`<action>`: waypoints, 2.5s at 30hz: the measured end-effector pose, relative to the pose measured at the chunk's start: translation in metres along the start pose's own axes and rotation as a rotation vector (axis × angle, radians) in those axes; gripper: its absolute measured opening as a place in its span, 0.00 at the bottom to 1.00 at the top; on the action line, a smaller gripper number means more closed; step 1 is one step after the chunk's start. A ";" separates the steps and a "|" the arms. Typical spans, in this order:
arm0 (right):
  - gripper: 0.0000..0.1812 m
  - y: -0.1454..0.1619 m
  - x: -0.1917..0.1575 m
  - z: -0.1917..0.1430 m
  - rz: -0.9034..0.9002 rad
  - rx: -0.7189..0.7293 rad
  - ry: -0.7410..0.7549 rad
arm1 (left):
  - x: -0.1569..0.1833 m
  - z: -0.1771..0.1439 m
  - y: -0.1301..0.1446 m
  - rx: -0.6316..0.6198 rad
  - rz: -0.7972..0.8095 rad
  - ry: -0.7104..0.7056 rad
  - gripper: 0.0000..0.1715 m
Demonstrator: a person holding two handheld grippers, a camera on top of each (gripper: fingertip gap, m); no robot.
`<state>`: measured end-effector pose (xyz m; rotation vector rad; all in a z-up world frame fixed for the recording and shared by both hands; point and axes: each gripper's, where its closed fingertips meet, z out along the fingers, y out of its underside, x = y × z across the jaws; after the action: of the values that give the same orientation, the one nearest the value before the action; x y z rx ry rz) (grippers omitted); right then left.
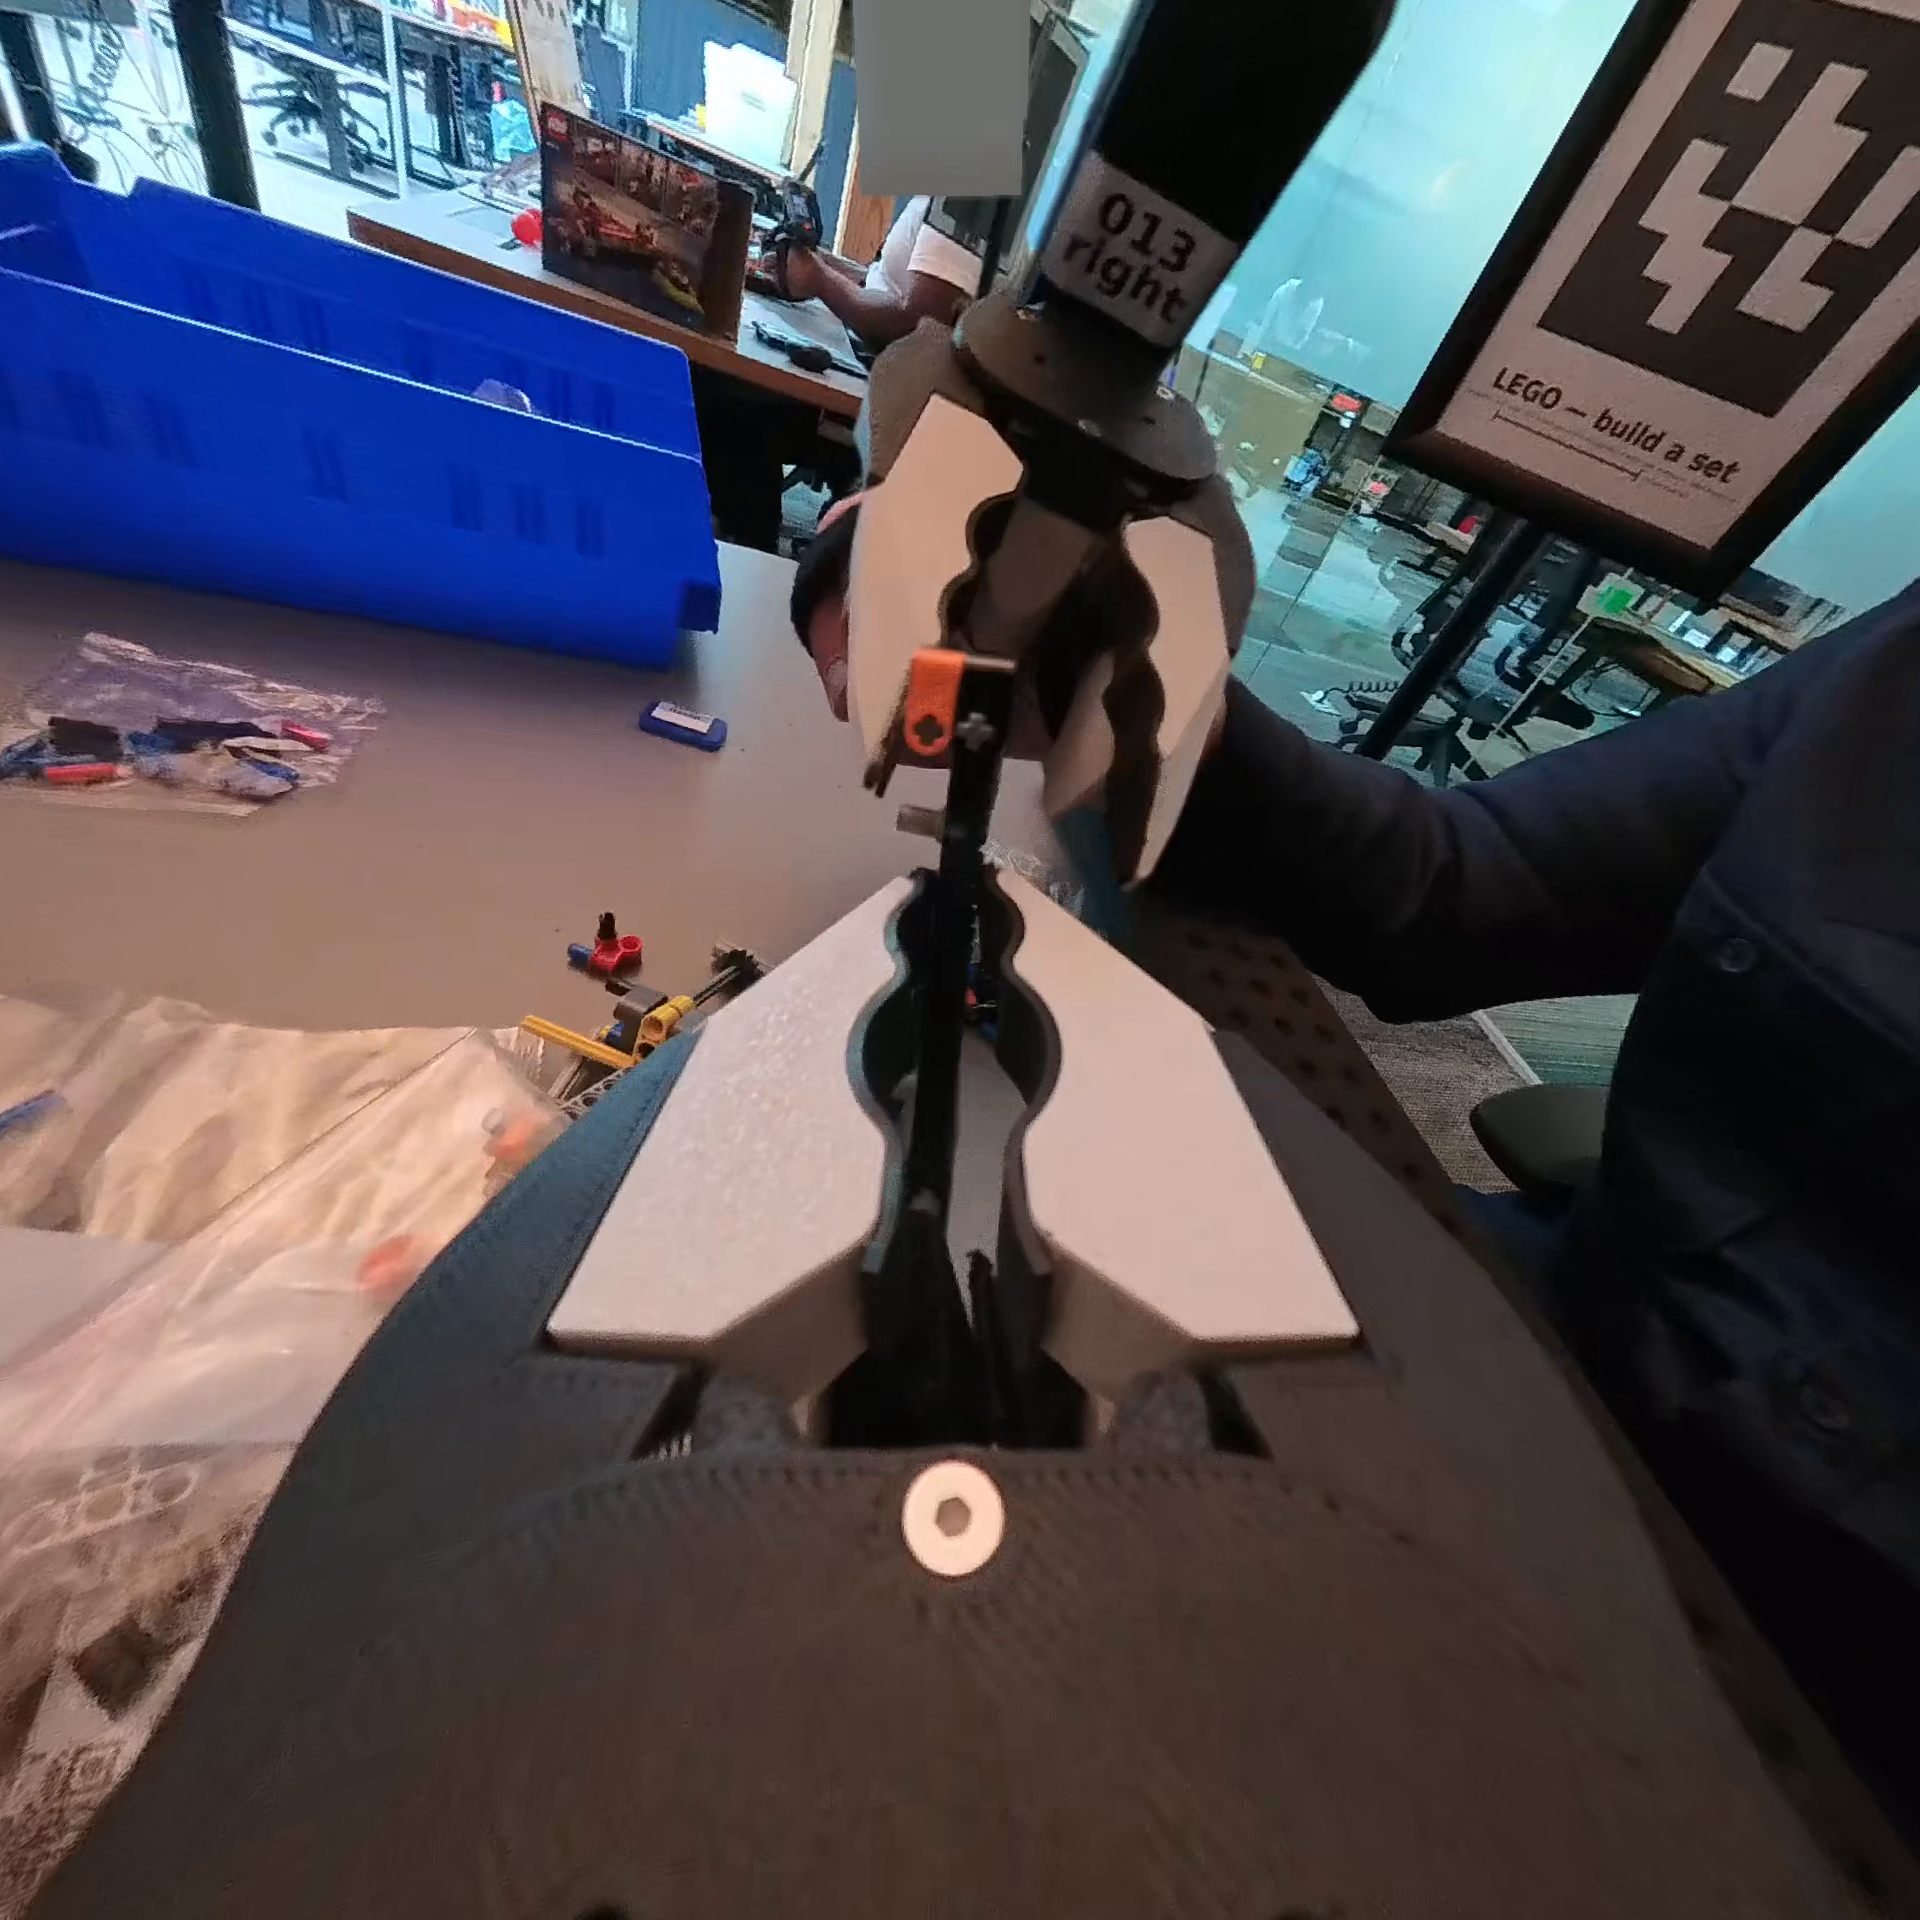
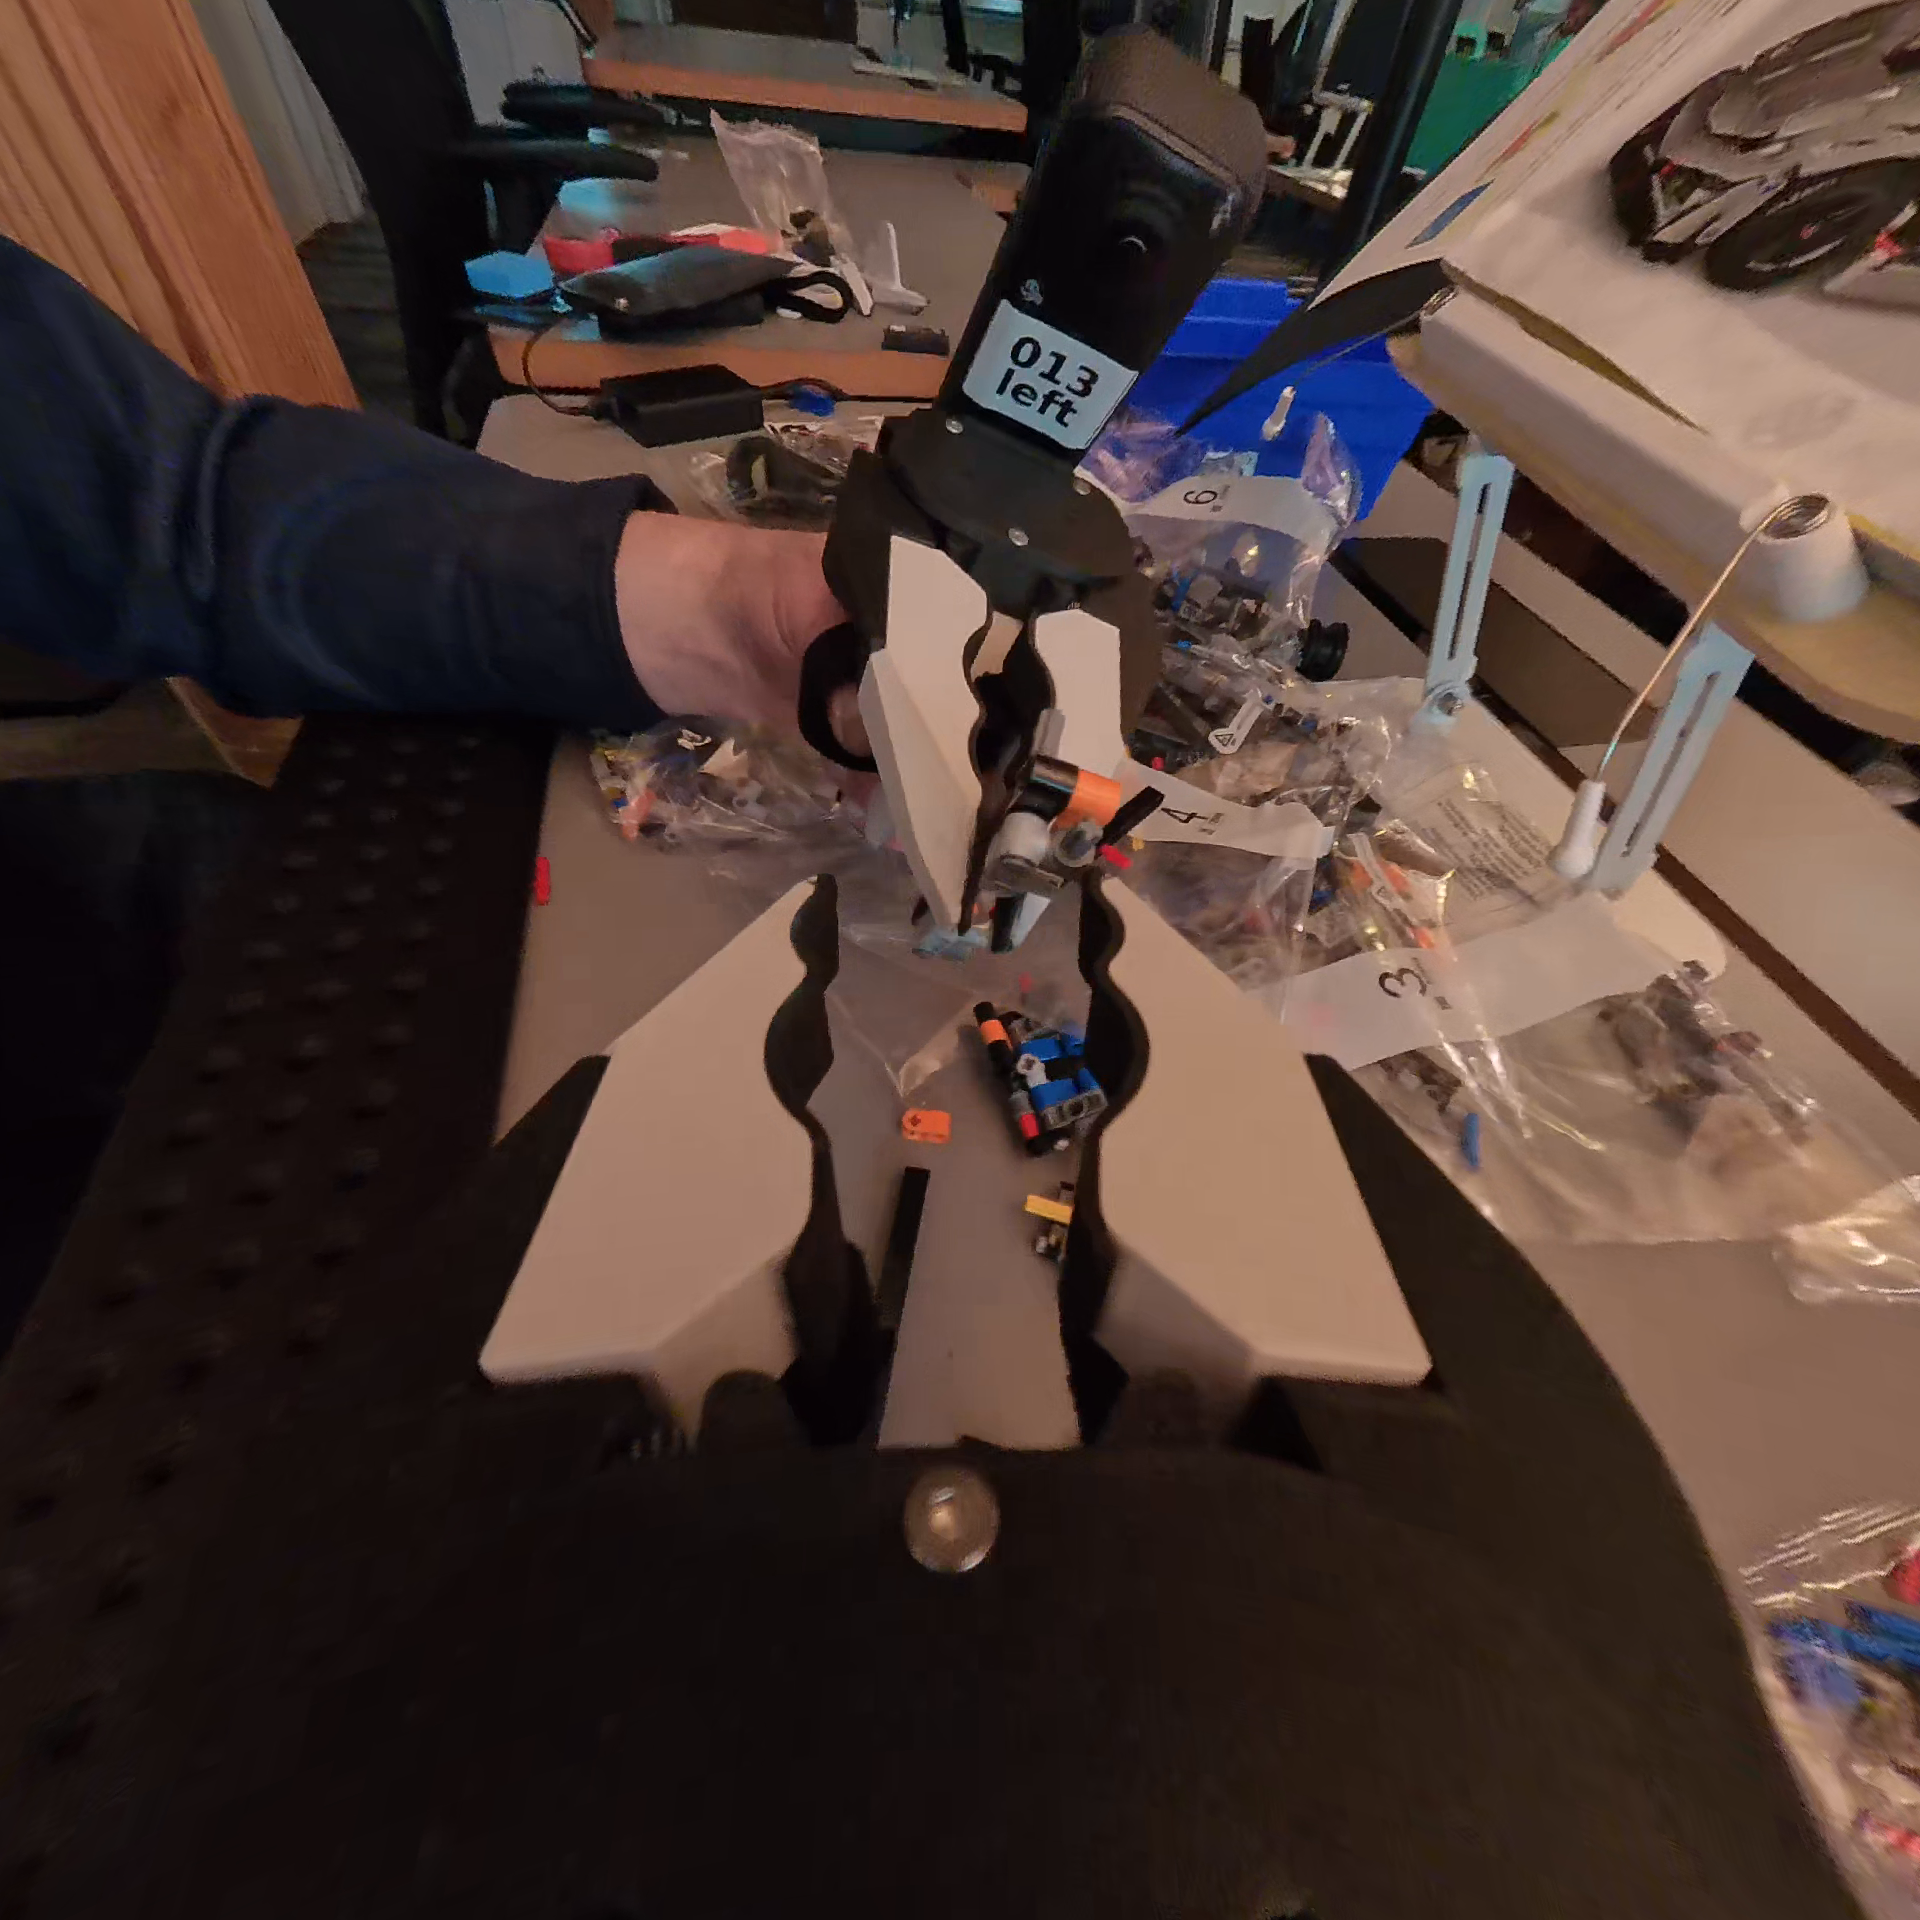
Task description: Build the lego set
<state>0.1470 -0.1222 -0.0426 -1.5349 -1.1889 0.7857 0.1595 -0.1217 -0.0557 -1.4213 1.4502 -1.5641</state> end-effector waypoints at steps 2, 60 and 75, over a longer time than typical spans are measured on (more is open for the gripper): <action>0.23 -0.001 0.000 -0.001 0.022 0.012 -0.012 | 0.002 0.000 -0.001 0.006 -0.002 0.014 0.04; 0.16 0.071 -0.039 0.024 -0.058 -0.380 -0.190 | 0.017 -0.003 0.098 -0.614 0.077 0.026 0.03; 0.11 0.055 -0.024 0.018 0.320 -0.238 -0.246 | -0.008 -0.013 0.059 -0.590 0.483 -0.270 0.20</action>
<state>0.1399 -0.1404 -0.1019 -1.8972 -1.2658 1.1007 0.1353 -0.1247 -0.1117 -1.3673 1.9830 -0.6448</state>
